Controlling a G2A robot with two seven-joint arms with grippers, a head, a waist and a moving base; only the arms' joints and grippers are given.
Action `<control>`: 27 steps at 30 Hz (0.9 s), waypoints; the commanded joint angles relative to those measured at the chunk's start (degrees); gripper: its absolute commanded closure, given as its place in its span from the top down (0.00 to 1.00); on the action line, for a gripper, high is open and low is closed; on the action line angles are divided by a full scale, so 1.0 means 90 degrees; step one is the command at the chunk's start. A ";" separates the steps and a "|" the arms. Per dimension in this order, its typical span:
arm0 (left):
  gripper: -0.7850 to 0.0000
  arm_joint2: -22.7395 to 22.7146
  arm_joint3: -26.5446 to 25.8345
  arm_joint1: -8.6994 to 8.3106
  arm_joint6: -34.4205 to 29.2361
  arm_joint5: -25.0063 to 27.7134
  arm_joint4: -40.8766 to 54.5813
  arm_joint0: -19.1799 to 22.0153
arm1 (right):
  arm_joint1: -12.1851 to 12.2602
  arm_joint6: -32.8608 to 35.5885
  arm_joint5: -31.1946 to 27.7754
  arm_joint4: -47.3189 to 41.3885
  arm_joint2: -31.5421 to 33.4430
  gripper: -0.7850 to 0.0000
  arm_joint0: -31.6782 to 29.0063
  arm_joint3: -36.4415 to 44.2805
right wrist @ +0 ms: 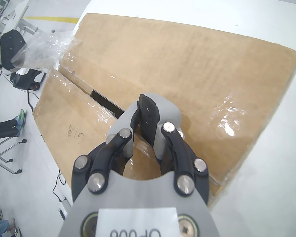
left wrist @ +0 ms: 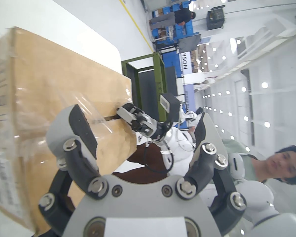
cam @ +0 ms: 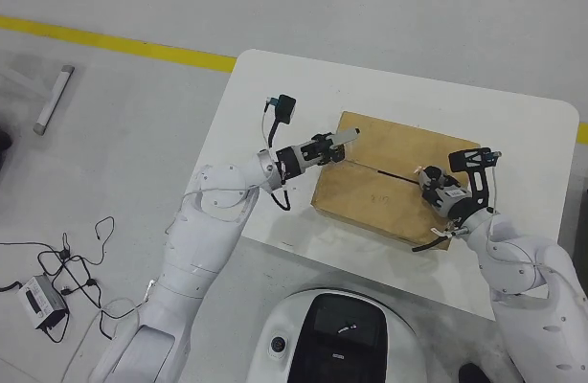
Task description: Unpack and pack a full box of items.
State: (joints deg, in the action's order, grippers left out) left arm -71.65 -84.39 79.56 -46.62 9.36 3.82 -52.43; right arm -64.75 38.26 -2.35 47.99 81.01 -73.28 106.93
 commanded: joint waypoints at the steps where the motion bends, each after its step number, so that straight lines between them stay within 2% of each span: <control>1: 1.00 0.0128 -0.0044 0.0002 -0.0203 0.0100 0.0125 0.0016 | 0.0001 0.0008 0.0008 0.0006 -0.0005 0.00 -0.0004 0.0013; 6: 1.00 0.0419 0.0088 0.0011 -0.0339 0.0199 0.0145 -0.0001 | 0.0002 0.0021 0.0008 0.0005 -0.0008 0.00 -0.0003 0.0042; 11: 1.00 0.0562 -0.0081 0.0013 -0.0453 0.0242 0.0395 -0.0015 | 0.0005 0.0055 0.0066 -0.0007 0.0020 0.00 -0.0015 0.0133; 15: 1.00 0.0435 -0.0429 -0.0026 -0.0555 0.0141 0.0594 -0.0022 | 0.0008 0.0053 0.0082 -0.0001 0.0034 0.00 -0.0043 0.0156; 18: 1.00 0.0144 -0.0765 -0.0078 -0.0466 0.0031 0.0733 -0.0057 | 0.0010 0.0060 0.0086 -0.0006 0.0040 0.00 -0.0052 0.0161; 21: 1.00 -0.0182 -0.1014 -0.0175 -0.0070 0.0058 -0.0353 -0.0044 | 0.0011 0.0053 0.0080 -0.0003 0.0042 0.00 -0.0053 0.0165; 24: 1.00 -0.0297 -0.0859 -0.0224 0.0425 -0.0180 -0.1208 -0.0101 | 0.0010 0.0040 0.0075 -0.0005 0.0031 0.00 -0.0050 0.0130; 25: 0.95 -0.0295 -0.0759 -0.0222 0.0552 -0.0324 -0.1234 -0.0090 | 0.0009 0.0031 0.0072 -0.0003 0.0022 0.00 -0.0050 0.0119; 27: 0.45 -0.0178 -0.0496 -0.0216 0.0633 -0.0325 -0.1319 -0.0070 | 0.0008 0.0022 0.0071 -0.0002 0.0003 0.00 -0.0050 0.0107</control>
State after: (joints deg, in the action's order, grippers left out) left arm -73.98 -90.67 77.56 -41.30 6.49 -7.97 -53.17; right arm -64.67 38.46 -1.70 47.98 81.13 -73.72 107.94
